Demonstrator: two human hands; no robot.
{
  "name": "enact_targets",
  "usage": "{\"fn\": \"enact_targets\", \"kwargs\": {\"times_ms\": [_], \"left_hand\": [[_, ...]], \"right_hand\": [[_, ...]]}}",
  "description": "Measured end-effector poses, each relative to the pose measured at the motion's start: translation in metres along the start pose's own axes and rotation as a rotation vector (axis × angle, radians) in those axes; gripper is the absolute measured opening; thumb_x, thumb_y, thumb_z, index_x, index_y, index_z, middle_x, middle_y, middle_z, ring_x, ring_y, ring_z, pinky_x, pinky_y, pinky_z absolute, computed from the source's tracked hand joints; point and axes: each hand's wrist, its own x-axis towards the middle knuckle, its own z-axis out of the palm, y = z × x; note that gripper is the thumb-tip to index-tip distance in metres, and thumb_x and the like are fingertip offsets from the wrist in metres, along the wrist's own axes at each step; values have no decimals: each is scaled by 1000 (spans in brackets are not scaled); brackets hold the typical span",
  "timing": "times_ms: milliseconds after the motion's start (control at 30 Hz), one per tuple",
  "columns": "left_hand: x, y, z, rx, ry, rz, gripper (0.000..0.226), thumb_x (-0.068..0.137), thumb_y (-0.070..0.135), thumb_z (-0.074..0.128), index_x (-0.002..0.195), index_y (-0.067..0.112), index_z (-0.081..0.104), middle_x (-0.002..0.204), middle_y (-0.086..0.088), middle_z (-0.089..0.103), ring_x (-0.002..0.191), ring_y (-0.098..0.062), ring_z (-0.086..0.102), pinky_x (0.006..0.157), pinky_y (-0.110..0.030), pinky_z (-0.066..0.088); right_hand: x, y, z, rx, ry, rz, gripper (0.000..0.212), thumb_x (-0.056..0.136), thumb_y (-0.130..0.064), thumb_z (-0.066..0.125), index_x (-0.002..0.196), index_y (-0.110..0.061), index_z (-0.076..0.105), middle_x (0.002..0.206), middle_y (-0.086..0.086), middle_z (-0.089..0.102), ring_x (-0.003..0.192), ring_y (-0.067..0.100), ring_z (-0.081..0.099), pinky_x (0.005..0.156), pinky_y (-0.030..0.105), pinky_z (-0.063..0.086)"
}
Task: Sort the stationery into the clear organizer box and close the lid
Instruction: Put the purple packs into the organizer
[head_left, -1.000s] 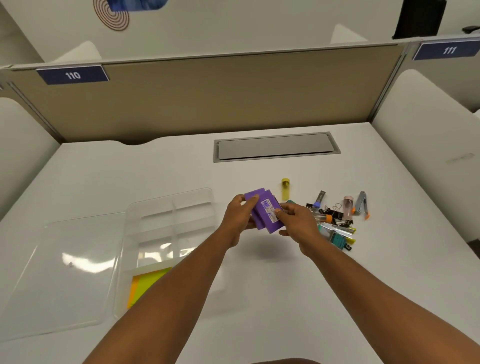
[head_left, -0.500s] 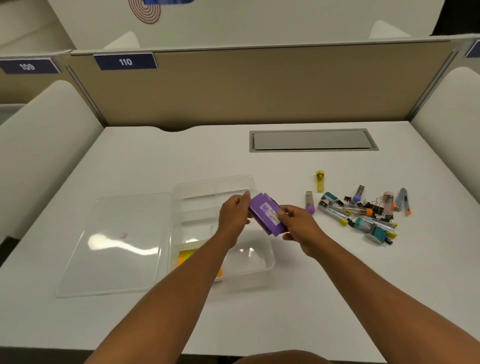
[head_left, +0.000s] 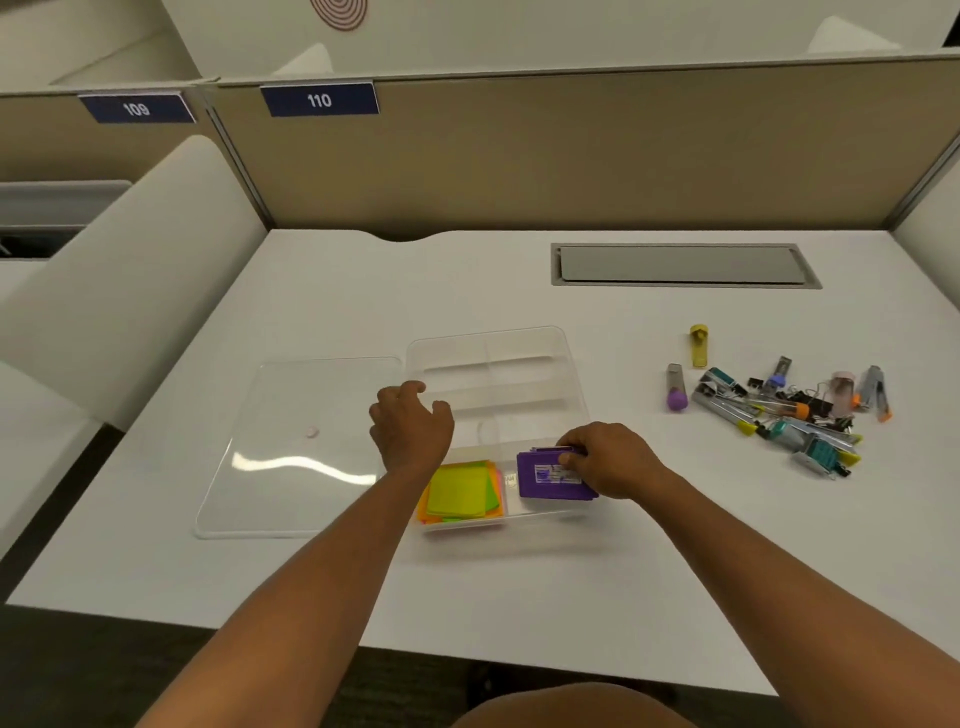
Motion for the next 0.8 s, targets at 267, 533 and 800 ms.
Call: {"fn": "enact_targets", "kwargs": {"times_ms": [267, 533, 800], "left_hand": [[1, -1, 0, -167, -98, 23, 37, 89, 20, 58, 125, 14, 59, 131, -14, 52, 120, -32, 50, 99, -39, 43], [5, 9, 12, -302, -209, 138, 27, 90, 15, 59, 117, 16, 63, 128, -5, 57, 119, -20, 53, 93, -25, 40], [-1, 13, 19, -214, -139, 253, 20, 88, 16, 59, 107, 18, 67, 118, -1, 64, 116, -19, 51, 89, -24, 37]], "right_hand": [[-4, 7, 12, -91, 73, 63, 34, 92, -44, 59, 118, -22, 65, 112, 0, 71, 98, 19, 64, 79, 30, 54], [-9, 23, 5, -80, 147, 122, 36, 93, -42, 58, 123, -23, 63, 114, 2, 70, 103, 21, 61, 82, 33, 55], [1, 6, 8, -226, 178, 77, 35, 95, -44, 54, 117, -20, 65, 106, 5, 63, 110, 20, 48, 76, 30, 48]]}}
